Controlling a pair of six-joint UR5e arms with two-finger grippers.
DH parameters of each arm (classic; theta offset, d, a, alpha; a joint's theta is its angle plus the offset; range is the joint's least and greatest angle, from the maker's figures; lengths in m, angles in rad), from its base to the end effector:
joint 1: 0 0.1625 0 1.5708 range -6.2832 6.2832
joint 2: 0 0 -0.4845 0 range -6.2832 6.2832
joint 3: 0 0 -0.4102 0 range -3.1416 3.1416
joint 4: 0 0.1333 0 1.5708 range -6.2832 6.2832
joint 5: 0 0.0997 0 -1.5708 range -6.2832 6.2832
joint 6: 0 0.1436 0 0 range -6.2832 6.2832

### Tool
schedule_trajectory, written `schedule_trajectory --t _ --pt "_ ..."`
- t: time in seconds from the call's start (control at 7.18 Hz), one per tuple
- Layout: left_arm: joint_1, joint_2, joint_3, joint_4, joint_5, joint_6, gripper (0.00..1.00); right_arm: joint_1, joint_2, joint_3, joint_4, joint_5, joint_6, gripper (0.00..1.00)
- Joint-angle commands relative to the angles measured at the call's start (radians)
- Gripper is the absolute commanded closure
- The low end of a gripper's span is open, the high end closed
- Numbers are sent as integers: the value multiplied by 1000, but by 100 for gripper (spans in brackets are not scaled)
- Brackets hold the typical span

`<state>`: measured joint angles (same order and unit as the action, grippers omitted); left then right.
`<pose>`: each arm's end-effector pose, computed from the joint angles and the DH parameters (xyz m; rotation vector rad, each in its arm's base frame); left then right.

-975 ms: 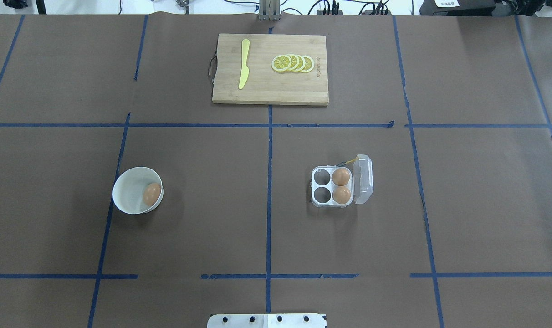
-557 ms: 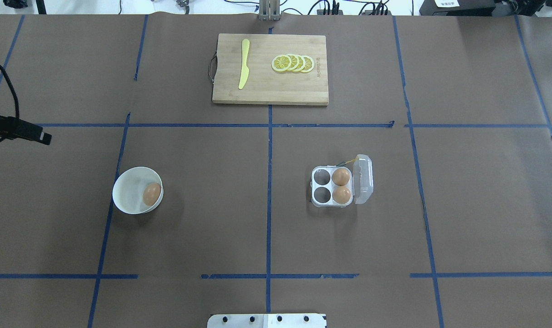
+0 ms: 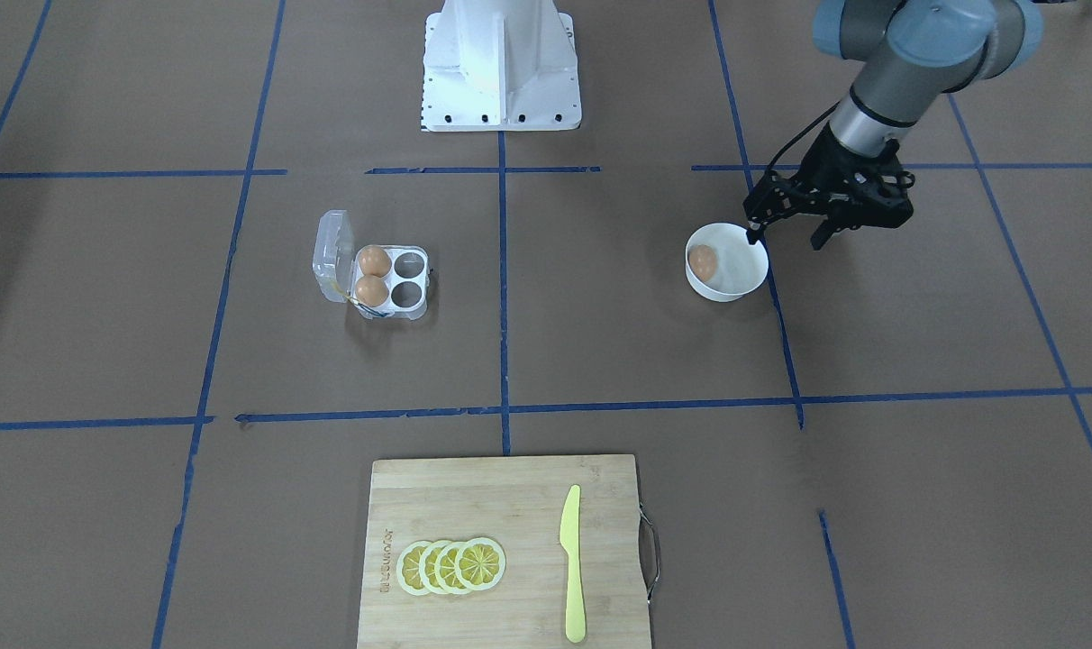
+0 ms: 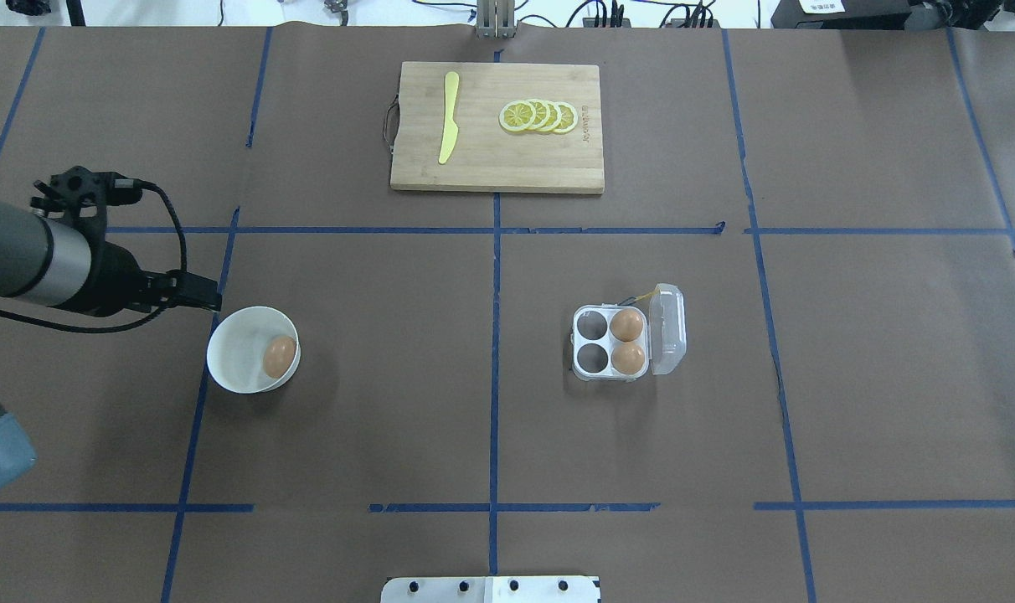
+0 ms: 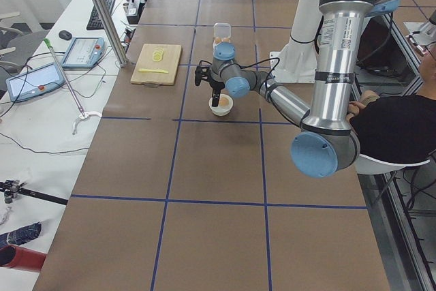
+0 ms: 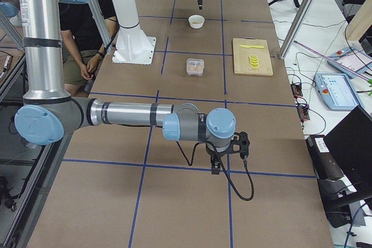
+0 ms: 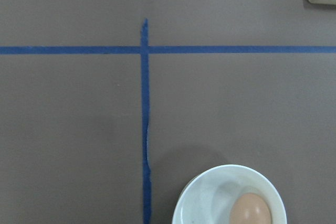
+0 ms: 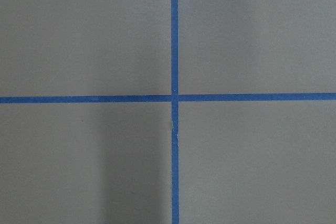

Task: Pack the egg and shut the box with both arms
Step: 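Move the left gripper over the white bowl holding the brown egg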

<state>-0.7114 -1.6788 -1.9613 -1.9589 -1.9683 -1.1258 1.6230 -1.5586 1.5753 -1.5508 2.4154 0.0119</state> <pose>0.3872 -0.4363 0.4545 0.1671 0.9340 -0.0699 0.0530 -0.5171 0.7317 0.0515 -0.8437 0.0447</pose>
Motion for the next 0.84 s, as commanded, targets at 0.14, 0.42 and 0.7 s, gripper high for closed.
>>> schedule_trajectory --t 0.14,0.42,0.7 --pt "50 -29 48 1 46 -31 3 0 0 -1 0 1 0 0" --pt "98 -30 59 5 48 -38 3 0 0 -1 0 -1 -1 0" --pt "105 -44 90 5 51 -38 4 0 0 0 0 1 -1 0"
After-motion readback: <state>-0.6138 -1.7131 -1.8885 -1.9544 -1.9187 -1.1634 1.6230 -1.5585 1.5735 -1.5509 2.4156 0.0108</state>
